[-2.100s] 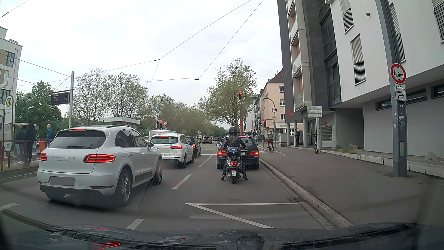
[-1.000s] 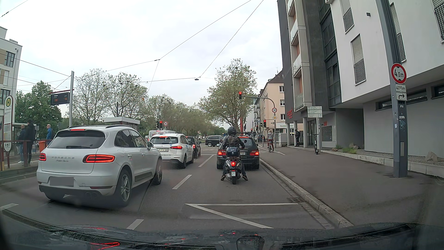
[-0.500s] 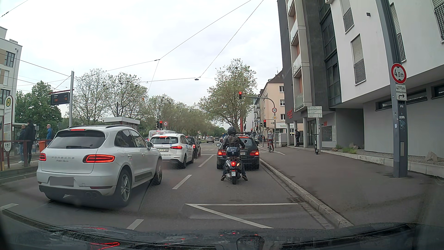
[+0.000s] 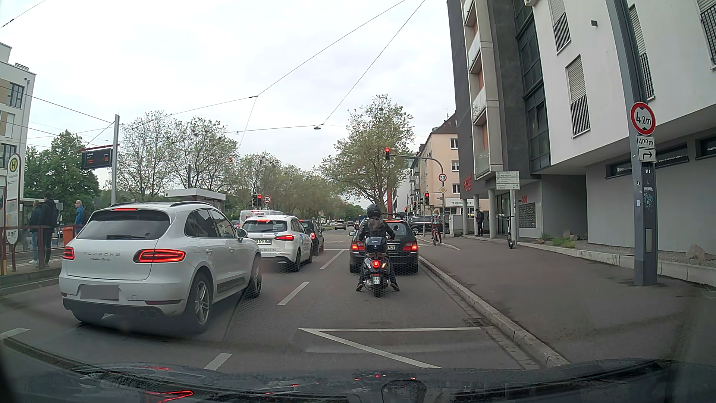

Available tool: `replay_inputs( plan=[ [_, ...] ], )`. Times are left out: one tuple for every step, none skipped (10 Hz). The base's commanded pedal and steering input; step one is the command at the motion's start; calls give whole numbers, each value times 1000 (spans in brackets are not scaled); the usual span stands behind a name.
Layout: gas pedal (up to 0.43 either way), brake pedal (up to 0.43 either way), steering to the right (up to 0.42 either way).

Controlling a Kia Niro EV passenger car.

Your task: Follow the waypoints while adhering to traffic rules and regulations

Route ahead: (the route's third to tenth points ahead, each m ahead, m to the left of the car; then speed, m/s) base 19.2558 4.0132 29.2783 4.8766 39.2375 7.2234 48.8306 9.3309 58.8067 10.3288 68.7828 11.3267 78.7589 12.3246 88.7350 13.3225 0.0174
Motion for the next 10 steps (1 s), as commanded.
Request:
replay_inputs(
  plan=[
    [0, 171, -5],
    [0, 171, -5],
    [0, 171, -5],
    [0, 171, -5],
    [0, 165, -5],
    [0, 171, -5],
    [0, 171, -5],
    [0, 171, -5],
    [0, 171, -5],
    [0, 171, -5]
  ],
)
